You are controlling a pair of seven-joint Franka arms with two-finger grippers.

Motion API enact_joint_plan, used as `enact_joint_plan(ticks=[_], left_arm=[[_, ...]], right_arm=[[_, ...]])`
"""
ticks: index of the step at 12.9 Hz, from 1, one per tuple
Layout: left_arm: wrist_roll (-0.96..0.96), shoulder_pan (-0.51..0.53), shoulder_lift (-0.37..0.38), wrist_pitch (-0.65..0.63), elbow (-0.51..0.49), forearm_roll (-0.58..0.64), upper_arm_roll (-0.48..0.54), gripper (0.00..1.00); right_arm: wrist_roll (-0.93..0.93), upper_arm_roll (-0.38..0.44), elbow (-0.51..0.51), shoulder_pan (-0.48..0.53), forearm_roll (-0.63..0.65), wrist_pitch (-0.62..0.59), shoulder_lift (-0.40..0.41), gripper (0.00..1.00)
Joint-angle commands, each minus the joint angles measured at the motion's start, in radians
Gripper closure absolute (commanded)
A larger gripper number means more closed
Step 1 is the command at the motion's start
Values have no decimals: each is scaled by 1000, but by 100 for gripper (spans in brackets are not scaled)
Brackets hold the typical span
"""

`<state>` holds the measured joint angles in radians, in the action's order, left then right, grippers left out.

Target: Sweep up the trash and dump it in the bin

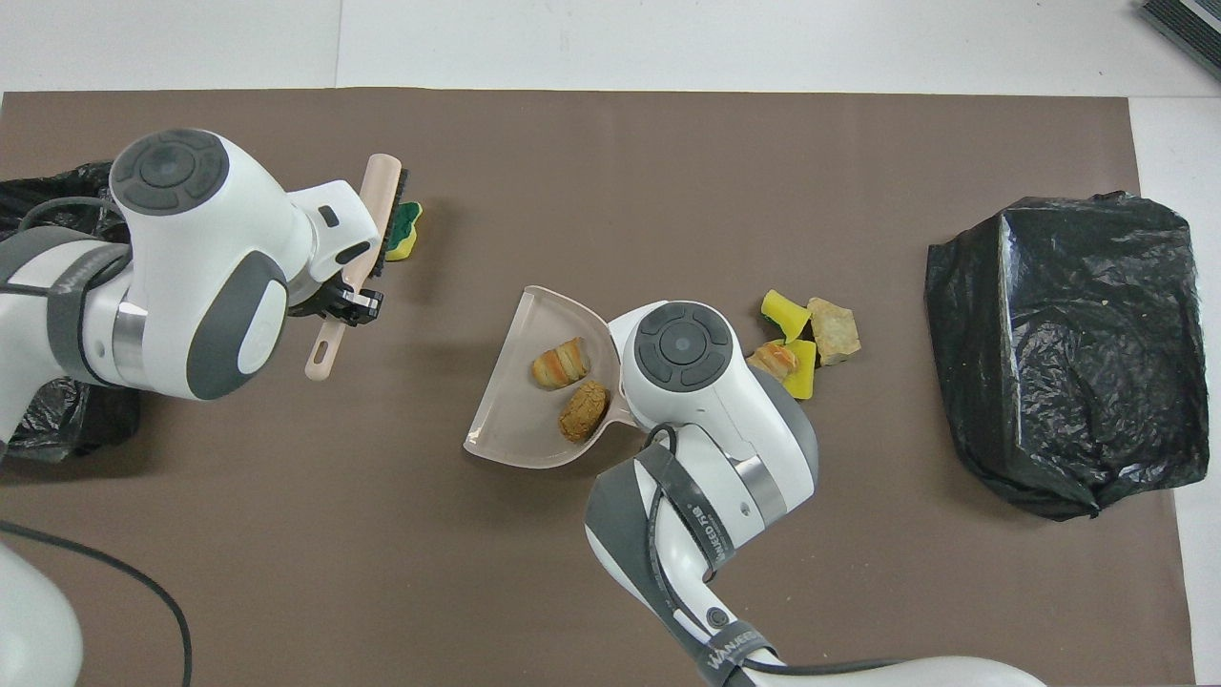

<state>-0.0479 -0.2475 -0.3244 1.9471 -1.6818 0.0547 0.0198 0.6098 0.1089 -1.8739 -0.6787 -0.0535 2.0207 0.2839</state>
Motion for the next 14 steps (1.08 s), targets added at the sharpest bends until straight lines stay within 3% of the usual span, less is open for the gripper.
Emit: enact_joint_plan(ticks=[1,3,6,11,14], left_arm=[[-108,60,-132,-49,183,23,-9,100],[-153,82,-169,-34,206,54,-11,100],[-243,54,-182,13,153,56,-12,100],[-293,-2,-136,-16,73,33,-23,100],[-382,-45,-56,-19,-56,30,-24,100]], right_arm=[[-36,-5,-19,1,-2,46,1,100],[-36,-5,-19,1,-2,46,1,100],[-36,-5,-19,1,-2,46,1,100],[-36,-5,-19,1,-2,46,1,100],[-36,-5,-21,1,-2,46,1,100]])
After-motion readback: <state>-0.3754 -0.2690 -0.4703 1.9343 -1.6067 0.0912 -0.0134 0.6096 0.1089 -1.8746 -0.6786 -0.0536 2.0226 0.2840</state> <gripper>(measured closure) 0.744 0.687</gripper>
